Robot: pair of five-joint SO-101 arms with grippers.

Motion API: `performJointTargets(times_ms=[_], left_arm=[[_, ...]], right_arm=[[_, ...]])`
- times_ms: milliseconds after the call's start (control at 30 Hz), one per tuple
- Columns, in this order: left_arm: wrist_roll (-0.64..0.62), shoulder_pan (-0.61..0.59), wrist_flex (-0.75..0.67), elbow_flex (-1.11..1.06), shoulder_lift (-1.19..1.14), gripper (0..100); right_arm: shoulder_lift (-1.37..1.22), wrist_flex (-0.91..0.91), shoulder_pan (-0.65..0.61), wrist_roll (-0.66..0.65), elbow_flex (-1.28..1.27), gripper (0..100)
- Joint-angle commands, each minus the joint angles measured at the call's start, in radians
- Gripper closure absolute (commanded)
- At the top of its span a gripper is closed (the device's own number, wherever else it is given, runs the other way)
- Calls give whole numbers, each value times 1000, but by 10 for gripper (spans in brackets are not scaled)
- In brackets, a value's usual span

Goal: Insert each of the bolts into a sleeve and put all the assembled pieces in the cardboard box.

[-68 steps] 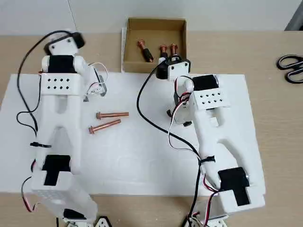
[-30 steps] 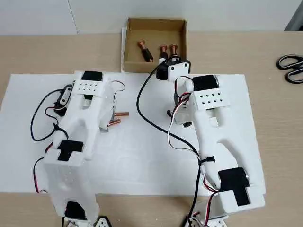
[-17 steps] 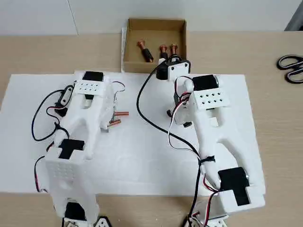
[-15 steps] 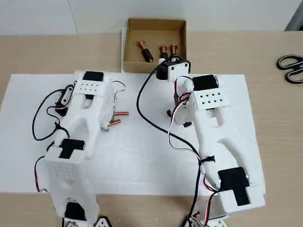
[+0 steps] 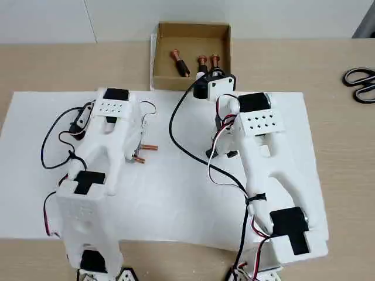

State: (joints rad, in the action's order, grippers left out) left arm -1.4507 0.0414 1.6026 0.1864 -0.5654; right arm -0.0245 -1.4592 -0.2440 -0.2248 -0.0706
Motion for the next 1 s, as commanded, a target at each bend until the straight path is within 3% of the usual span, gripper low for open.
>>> performJointTargets(times_ms=[0,300,700,900,967], left_arm=[[58,0,127,64,-15,976],[336,-12,152,166,-15,973],[973,-124,150,191,-15,987],[1410,-181,150,252,-15,994],[1452,-187,150,269,-15,994]], right_arm=[[64,-1,1,-2,12,995],[64,-2,5,-2,12,995],[64,-2,5,-2,12,995],[64,-2,2,-2,12,995],[64,-2,2,-2,12,995]])
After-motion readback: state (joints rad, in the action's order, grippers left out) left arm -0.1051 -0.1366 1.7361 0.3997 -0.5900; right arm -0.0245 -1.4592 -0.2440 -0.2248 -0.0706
